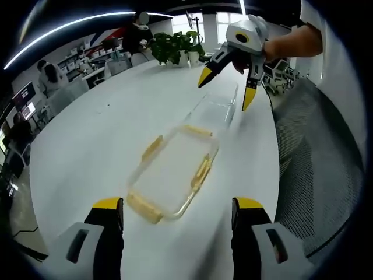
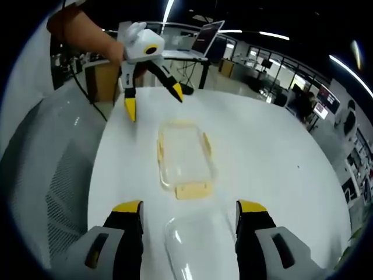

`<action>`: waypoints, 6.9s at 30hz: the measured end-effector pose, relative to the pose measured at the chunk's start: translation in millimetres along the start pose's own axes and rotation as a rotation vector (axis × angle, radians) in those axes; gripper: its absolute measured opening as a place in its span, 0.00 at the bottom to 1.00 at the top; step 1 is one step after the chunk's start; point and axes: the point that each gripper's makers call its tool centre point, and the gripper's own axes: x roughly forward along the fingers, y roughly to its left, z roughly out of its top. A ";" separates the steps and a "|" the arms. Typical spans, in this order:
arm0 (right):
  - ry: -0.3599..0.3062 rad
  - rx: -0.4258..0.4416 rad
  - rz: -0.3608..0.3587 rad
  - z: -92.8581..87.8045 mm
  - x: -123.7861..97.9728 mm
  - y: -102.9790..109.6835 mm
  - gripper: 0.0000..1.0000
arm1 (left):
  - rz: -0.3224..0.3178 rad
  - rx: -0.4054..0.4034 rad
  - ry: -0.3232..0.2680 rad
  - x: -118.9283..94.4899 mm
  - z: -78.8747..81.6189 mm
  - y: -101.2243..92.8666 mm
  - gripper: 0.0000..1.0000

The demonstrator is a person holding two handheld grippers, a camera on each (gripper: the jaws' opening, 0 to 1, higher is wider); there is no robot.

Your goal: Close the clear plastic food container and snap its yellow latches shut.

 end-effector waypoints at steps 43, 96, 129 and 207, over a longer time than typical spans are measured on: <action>0.083 -0.079 0.092 6.4 38.8 -12.6 0.60 | -0.071 0.149 0.124 14.5 -12.0 31.3 0.72; 0.260 -0.088 0.215 -12.3 80.0 -8.3 0.56 | -0.245 0.373 0.311 41.0 -37.8 46.1 0.60; 0.400 -0.046 0.249 -27.2 83.9 -8.4 0.45 | -0.321 0.335 0.336 48.1 -39.0 47.1 0.46; 0.374 -0.125 0.274 -5.8 58.6 -16.6 0.39 | -0.298 0.376 0.413 30.2 -13.5 35.9 0.38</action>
